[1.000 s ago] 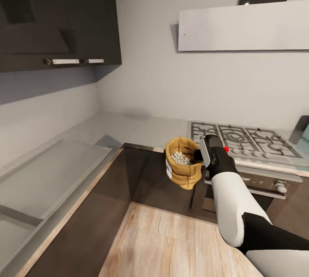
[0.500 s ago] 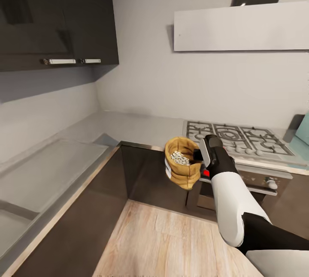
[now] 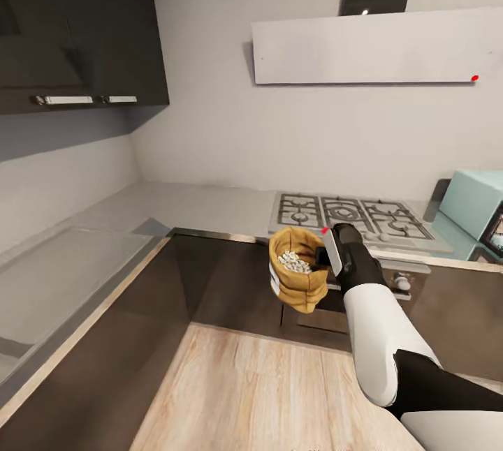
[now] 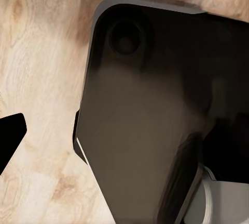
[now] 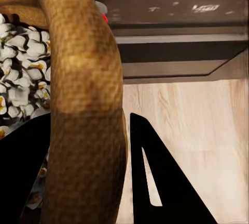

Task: In the kitchen, take the popcorn bag from the countertop, put it into the microwave, and heat it until the popcorn is cooked so the cooked popcorn ends up inside the bag.

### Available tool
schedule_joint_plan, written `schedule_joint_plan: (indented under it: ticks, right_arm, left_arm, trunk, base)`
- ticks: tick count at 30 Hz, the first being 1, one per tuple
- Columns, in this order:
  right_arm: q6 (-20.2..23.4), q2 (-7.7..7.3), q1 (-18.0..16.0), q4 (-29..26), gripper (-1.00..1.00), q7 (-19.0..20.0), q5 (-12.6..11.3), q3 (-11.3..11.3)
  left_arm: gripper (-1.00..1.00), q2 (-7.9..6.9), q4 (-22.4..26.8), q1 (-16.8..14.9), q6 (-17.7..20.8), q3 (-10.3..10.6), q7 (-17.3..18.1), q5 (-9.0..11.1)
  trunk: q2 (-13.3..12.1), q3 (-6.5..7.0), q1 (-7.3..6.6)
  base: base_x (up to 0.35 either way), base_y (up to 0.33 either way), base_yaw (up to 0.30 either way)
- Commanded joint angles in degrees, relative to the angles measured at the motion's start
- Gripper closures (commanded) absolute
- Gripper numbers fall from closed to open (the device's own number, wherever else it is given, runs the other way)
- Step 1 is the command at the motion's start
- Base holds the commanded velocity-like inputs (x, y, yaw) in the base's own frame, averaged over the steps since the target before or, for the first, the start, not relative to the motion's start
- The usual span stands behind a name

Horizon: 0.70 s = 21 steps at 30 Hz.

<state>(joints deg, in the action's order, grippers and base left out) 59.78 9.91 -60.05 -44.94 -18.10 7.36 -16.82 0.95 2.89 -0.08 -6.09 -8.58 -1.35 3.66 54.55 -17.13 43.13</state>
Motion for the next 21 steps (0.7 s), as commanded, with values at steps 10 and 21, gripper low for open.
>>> schedule_joint_plan:
  ticks: [10,21]
  right_arm:
    - [0.22,0.09,-0.07,-0.06,1.00,0.60,0.42,-0.23]
    - [0.22,-4.03,-0.07,0.03,1.00,1.90,0.03,-0.06]
  left_arm:
    - [-1.00,-0.05,0.01,-0.01,-0.15,-0.03,-0.06,0.30]
    - [-1.00,-0.05,0.01,-0.01,-0.15,-0.03,-0.06,0.29]
  trunk:
    - [0.05,-0.07,0.01]
    - [0.05,-0.07,0.01]
  base:
    - [0.000,0.000,-0.268]
    - [0.000,0.000,-0.287]
